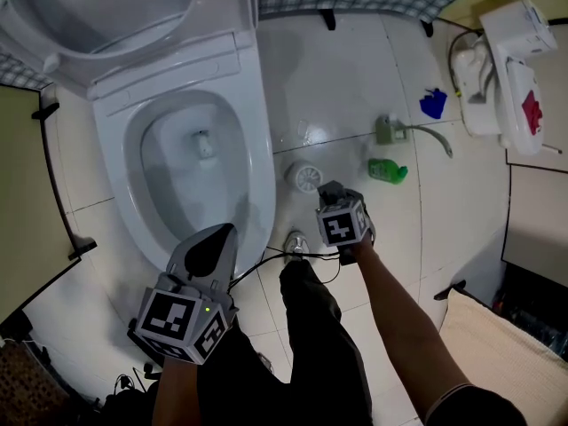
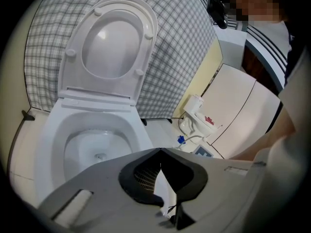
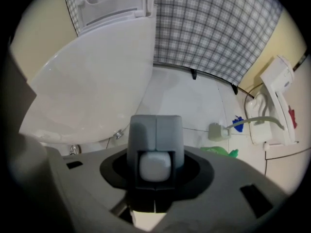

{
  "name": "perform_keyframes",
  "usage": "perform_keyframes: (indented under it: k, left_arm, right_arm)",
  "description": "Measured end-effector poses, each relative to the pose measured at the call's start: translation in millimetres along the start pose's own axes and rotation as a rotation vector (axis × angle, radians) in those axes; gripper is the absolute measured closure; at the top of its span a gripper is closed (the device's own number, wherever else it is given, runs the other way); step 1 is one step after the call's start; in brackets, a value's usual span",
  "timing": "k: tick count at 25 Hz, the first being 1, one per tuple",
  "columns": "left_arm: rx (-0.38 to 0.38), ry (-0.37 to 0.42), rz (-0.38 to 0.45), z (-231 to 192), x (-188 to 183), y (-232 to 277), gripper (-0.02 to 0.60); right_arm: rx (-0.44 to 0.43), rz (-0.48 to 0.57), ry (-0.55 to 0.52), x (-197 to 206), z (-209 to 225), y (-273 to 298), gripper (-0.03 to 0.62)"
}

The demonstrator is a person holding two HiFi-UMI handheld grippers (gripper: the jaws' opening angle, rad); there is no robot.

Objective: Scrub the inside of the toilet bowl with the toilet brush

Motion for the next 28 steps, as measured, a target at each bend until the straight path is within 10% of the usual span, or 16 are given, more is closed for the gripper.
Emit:
perform_keyframes:
  k: [16,28]
  left_arm:
    - [-0.021,0.077,0.016,3.2,-62.6,-65.4,0.572]
    - [-0.022,0.135,0.338,63.9,-222.7,-174.9,0.572]
  right_arm:
    - [0.032,0.429,0.148,-104.1,-10.3,-200.0,0.356]
    - [-0.048,0.97,-0.026,-248.2,-79.1,-450.4,0.52]
Point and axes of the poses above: the fingertips, and each gripper's own axes: y forward along the fingers, z to its right, x out of its underside, the point moved 3 cm from there along -y, backward along the fingers, and after that the axes turned 11 degrees about z, right-handed, at the moved point
